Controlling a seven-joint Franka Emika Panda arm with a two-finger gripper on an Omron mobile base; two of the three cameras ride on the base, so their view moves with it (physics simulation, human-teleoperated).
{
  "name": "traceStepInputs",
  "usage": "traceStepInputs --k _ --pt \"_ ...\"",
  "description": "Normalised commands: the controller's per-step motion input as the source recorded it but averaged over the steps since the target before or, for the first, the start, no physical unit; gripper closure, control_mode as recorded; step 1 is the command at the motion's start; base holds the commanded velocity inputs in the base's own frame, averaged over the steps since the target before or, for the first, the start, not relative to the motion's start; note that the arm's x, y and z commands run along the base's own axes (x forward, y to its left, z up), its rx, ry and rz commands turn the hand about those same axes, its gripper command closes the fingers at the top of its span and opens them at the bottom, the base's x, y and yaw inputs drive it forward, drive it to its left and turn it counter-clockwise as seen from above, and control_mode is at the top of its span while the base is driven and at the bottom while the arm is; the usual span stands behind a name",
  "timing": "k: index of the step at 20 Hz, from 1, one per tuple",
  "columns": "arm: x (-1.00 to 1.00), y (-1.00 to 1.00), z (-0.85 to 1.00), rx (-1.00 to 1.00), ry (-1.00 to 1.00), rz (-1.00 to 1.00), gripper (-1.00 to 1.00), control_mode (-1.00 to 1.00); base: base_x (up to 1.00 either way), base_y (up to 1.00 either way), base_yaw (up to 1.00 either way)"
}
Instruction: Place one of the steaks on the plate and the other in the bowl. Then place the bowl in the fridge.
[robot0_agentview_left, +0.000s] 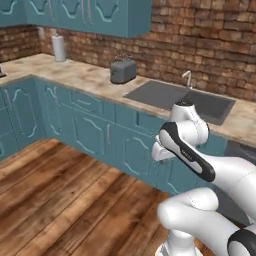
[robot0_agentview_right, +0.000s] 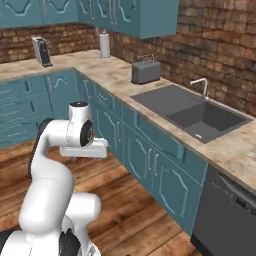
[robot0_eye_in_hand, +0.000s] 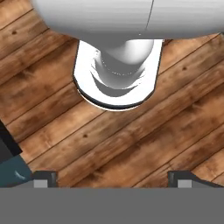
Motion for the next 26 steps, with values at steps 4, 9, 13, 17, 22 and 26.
traceStepInputs --k 4,9,13,17,22,26 --pt "0.0 0.0 0.0 0.0 0.0 0.0 -1.0 1.0 0.01 -0.36 -0.67" --pt "0.0 0.0 0.0 0.0 0.0 0.0 -1.0 1.0 0.06 -0.41 -0.65" --pt "0.0 0.0 0.0 0.0 0.0 0.0 -1.0 1.0 0.06 -0.4 -0.54" --pt "0.0 0.0 0.0 0.0 0.0 0.0 -1.0 1.0 0.16 0.0 -0.3" --pt "0.0 0.0 0.0 0.0 0.0 0.0 -1.0 1.0 0.14 -0.51 -0.18" --pt "0.0 0.0 0.0 0.0 0.0 0.0 -1.0 1.0 0.14 -0.85 -0.09"
